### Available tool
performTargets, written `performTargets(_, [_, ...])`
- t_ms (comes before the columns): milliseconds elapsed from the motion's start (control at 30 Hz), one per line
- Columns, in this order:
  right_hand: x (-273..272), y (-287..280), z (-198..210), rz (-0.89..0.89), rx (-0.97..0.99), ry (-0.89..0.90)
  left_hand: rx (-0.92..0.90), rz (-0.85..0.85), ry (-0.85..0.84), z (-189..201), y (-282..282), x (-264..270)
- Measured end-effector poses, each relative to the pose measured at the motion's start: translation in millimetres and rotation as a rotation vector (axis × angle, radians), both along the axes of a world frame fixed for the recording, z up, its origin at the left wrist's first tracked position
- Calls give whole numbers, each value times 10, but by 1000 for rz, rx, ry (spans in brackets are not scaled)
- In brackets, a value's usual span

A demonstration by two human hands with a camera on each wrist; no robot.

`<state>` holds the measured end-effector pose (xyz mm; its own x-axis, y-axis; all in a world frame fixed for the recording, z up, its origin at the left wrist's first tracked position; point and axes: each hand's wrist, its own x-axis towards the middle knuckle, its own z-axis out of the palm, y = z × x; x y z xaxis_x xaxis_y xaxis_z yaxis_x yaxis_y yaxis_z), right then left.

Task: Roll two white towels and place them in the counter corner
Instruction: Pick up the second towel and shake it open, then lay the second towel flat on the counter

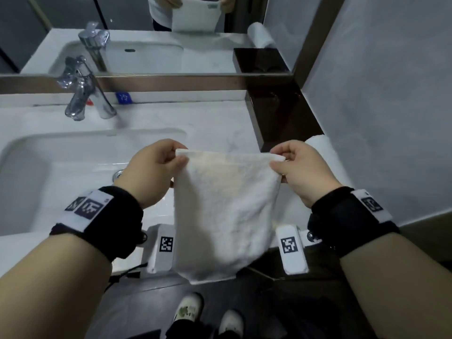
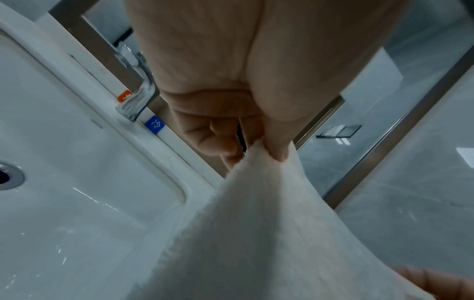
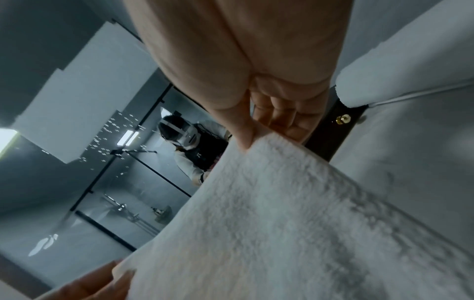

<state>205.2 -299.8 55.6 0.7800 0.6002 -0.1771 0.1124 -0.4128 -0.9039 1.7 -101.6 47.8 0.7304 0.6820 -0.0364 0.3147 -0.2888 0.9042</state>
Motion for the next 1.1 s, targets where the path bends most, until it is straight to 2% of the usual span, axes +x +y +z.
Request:
performTargets(100, [132,142,-83,13,-51,-49,93,-9,53,-134,180,176])
performTargets(233, [304,276,-218,-11,-121,-85,117,-34,113,-309,336,405])
performTargets(400, [487,427,-463,-23,-202,-113,-57,-24,172,-593,563,638])
performTargets(733, [555,671,-988,3,-406,-132,-207,3,283,-990,763,740])
performTargets(867, [539,678,-1063,-15,-418,-149,-248,44,279,-1040,783,766])
performTargets(1100, [514,639,-1108,-63,-376,-158,-469,98,159,-1073,747,787])
